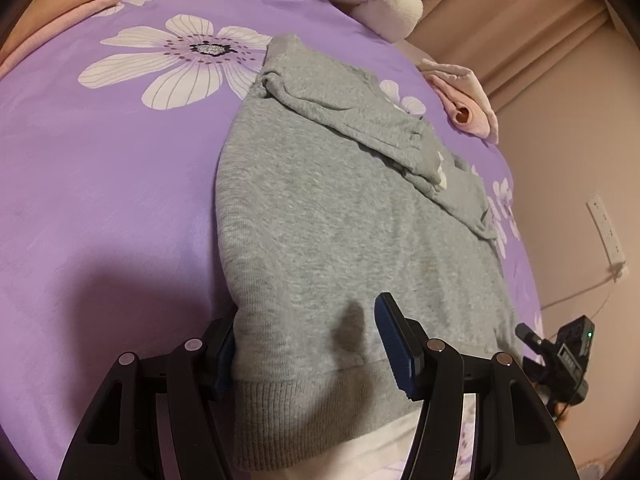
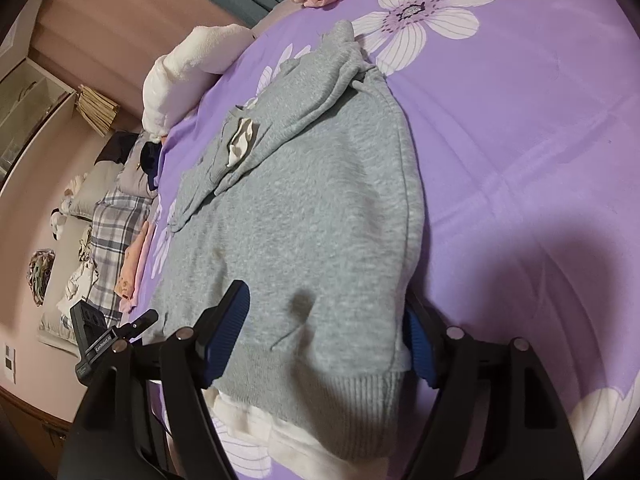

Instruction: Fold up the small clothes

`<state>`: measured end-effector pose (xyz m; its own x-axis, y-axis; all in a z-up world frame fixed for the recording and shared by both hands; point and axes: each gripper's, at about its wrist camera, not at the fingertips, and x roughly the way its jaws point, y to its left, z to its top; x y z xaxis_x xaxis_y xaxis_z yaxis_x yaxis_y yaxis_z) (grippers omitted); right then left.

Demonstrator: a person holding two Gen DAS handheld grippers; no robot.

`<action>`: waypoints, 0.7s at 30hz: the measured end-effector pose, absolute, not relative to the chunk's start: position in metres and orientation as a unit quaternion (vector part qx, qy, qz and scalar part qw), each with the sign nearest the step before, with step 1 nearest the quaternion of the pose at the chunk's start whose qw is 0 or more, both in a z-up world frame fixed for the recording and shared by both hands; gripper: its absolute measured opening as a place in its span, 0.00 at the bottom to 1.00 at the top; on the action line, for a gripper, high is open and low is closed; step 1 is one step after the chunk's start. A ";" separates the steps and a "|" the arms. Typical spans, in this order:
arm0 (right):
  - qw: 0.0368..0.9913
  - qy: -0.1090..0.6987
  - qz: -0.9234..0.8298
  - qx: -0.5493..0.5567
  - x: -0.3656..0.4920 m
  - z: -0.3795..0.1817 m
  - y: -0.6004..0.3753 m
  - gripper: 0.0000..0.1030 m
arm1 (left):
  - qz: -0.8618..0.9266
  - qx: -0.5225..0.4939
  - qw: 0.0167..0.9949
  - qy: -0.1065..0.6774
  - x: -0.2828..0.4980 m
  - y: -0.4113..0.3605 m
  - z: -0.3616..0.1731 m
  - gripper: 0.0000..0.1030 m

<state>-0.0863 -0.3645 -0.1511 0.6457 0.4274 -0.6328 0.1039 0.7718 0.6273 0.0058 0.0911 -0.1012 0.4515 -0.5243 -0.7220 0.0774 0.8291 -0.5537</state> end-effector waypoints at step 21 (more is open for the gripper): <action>0.824 0.429 0.130 0.348 -0.096 -0.155 -0.363 0.70 | -0.216 -0.231 0.810 0.494 -0.013 0.080 -0.103 0.58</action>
<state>-0.0957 -0.3634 -0.1550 0.5991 0.5119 -0.6156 0.0847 0.7241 0.6845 -0.0134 0.0802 -0.1033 0.4189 -0.5786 -0.6998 0.1223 0.7996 -0.5879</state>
